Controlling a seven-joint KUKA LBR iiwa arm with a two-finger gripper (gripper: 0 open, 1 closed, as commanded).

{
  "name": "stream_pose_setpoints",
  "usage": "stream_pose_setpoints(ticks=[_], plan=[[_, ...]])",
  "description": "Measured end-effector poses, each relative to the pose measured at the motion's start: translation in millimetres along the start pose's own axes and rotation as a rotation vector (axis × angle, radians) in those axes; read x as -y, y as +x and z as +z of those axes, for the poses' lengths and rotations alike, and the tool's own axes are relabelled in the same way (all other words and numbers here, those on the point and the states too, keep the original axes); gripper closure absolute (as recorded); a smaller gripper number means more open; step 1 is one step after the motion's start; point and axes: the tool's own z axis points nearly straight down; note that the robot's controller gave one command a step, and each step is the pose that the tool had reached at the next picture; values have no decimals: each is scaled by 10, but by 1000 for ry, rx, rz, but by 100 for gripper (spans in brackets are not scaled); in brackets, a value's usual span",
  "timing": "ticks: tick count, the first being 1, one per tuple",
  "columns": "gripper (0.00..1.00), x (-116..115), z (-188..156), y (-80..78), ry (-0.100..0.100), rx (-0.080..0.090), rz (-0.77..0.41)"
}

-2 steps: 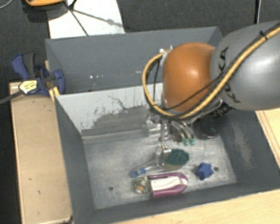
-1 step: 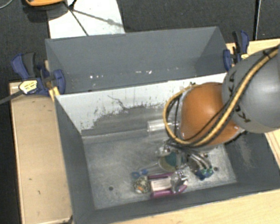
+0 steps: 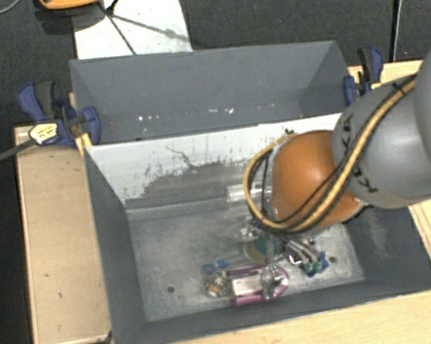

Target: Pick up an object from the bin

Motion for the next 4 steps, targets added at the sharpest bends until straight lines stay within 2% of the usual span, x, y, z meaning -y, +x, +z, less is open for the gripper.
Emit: stream_pose_setpoints(ticks=[1, 2, 3, 4], plan=[[0, -154, -37, -11, -3, 5, -8], [0, -313, -65, 80, -7, -3, 246], [100, -313, -70, 90, -7, -6, 248], [100, -225, -1023, 14, -7, 1, 121]])
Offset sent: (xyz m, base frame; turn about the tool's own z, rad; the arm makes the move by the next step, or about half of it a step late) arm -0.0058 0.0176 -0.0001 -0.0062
